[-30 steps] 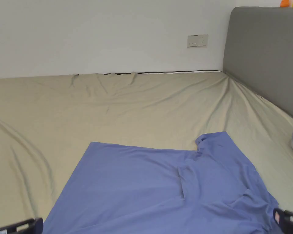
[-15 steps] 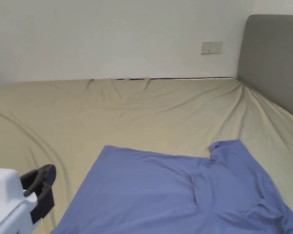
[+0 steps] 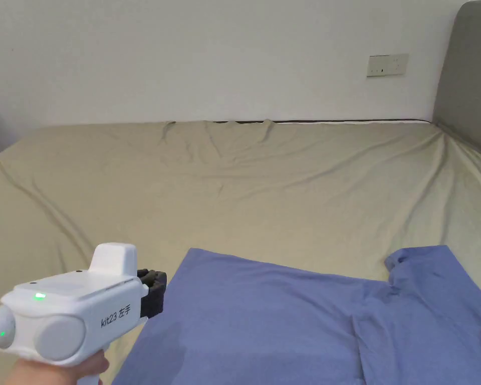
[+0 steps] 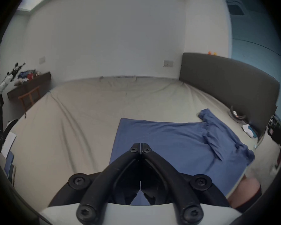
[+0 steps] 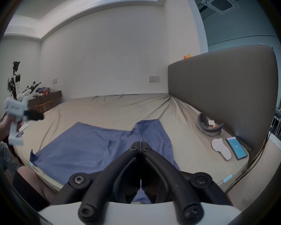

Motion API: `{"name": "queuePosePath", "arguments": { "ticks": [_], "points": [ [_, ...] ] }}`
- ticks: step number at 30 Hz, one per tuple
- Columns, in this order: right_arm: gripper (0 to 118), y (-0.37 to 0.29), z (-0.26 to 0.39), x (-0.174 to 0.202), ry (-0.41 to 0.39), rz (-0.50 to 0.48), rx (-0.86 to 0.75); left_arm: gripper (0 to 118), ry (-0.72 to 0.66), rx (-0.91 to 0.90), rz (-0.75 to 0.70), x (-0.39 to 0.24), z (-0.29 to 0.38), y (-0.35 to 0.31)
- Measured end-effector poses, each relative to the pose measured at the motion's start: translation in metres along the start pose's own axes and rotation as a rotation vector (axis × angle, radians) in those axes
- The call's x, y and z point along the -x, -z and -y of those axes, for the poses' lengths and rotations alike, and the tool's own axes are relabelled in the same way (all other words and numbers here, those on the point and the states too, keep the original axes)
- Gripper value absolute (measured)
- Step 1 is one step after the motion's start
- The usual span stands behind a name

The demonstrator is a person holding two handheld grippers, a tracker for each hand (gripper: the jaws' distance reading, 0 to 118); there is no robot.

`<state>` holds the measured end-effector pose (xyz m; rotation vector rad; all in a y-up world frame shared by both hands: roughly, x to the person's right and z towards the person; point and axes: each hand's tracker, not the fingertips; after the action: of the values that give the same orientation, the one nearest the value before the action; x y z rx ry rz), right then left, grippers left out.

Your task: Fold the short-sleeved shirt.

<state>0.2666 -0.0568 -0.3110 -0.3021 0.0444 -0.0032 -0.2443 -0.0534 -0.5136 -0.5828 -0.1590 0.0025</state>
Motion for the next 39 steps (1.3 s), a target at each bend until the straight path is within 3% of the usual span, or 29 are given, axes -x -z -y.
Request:
{"name": "queuePosePath", "arguments": {
  "ticks": [5,6,7,8,9,10,13,16,18,19,20,21,23,25,27,29,33,36,37,39],
  "points": [
    [0,0.018,0.009,-0.007,0.011,-0.006,0.058,0,-0.066,0.127,-0.043,0.029,-0.058,0.135],
    [0,0.021,0.011,-0.009,0.003,-0.003,0.067,10,-0.077,0.158,-0.042,0.036,-0.065,0.162],
    [0,0.024,0.012,-0.010,-0.005,0.002,0.075,34,-0.076,0.212,-0.022,0.041,-0.071,0.185],
    [0,0.025,0.013,-0.011,-0.008,0.006,0.080,75,-0.097,0.258,-0.022,0.045,-0.072,0.208],
    [0,0.027,0.013,-0.012,-0.008,0.012,0.088,98,-0.112,0.264,-0.031,0.049,-0.071,0.227],
    [0,0.029,0.015,-0.013,-0.007,0.016,0.096,104,-0.100,0.250,-0.036,0.050,-0.070,0.243],
    [0,0.035,0.023,-0.021,-0.055,0.062,0.126,93,-0.081,0.251,-0.108,0.035,-0.057,0.271],
    [0,0.037,0.032,-0.035,-0.009,0.110,0.181,72,-0.072,0.329,-0.127,0.026,-0.042,0.299],
    [0,0.036,0.035,-0.042,0.026,0.133,0.203,68,-0.051,0.278,-0.159,0.017,-0.037,0.293],
    [0,0.036,0.035,-0.045,0.034,0.136,0.206,53,-0.039,0.253,-0.169,0.013,-0.040,0.290],
    [0,0.036,0.035,-0.048,0.043,0.136,0.206,20,-0.014,0.279,-0.106,0.013,-0.039,0.294],
    [0,0.035,0.037,-0.049,0.048,0.135,0.206,3,-0.006,0.258,-0.035,0.006,-0.039,0.288],
    [0,0.038,0.038,-0.051,0.060,0.129,0.218,3,0.146,0.274,-0.150,-0.016,-0.032,0.284],
    [0,0.041,0.038,-0.050,0.069,0.123,0.224,3,0.274,0.273,-0.138,-0.027,-0.028,0.275],
    [0,0.047,0.033,-0.052,0.099,0.085,0.229,2,0.172,0.273,-0.095,-0.020,-0.035,0.263],
    [0,0.058,0.027,-0.058,0.080,0.079,0.225,2,0.053,0.227,-0.049,-0.013,-0.042,0.246],
    [0,0.132,-0.015,-0.078,0.016,0.018,0.242,2,0.023,0.144,-0.033,-0.008,-0.056,0.213],
    [2,0.210,-0.041,-0.094,0.037,0.067,0.247,2,-0.035,0.122,-0.010,-0.009,-0.060,0.195],
    [10,0.239,-0.046,-0.100,0.021,0.062,0.303,2,-0.041,0.116,-0.011,-0.011,-0.059,0.191],
    [67,0.296,-0.050,-0.108,0.015,0.084,0.420,2,-0.037,0.116,-0.010,-0.015,-0.057,0.186]
  ]
}}
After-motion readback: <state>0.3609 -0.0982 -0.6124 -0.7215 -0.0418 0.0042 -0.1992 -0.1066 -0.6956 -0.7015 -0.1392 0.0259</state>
